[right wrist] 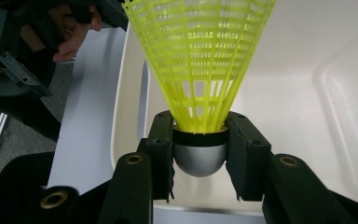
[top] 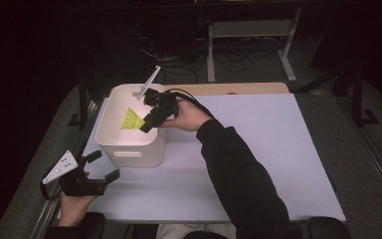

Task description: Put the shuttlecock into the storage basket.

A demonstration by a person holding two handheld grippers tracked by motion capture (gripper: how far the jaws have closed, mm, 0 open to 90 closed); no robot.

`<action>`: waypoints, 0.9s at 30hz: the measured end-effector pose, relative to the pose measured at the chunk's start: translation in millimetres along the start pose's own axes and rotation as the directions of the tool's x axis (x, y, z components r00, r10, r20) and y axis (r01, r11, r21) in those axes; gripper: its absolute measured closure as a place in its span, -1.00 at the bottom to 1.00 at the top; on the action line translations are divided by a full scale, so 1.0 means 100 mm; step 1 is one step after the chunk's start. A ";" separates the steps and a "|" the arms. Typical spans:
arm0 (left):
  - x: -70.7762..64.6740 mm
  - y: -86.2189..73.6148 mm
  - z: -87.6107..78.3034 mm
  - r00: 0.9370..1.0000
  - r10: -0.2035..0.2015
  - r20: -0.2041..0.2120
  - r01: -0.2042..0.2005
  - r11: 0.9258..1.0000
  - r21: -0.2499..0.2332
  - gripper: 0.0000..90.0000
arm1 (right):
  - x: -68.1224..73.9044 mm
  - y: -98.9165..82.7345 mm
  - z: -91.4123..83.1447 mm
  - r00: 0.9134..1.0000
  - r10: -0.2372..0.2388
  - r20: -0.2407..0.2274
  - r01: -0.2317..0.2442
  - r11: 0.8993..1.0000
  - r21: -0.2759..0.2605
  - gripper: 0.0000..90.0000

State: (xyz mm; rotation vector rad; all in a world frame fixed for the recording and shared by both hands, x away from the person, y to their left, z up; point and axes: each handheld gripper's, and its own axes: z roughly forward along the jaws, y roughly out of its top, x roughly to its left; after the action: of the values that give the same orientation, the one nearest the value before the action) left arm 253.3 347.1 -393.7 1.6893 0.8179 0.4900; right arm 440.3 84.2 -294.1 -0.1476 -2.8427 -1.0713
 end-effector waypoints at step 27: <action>0.00 0.00 0.01 1.000 0.001 0.001 -0.001 1.000 0.004 -1.00 | -0.05 -0.05 0.00 0.997 0.062 0.052 -0.061 0.998 -0.017 -0.36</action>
State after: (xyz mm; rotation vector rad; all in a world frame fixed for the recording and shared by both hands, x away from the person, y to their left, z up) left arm 253.5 346.6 -393.9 1.6934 0.8176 0.4889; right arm 444.6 79.9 -298.2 -0.2668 -2.8557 -1.0926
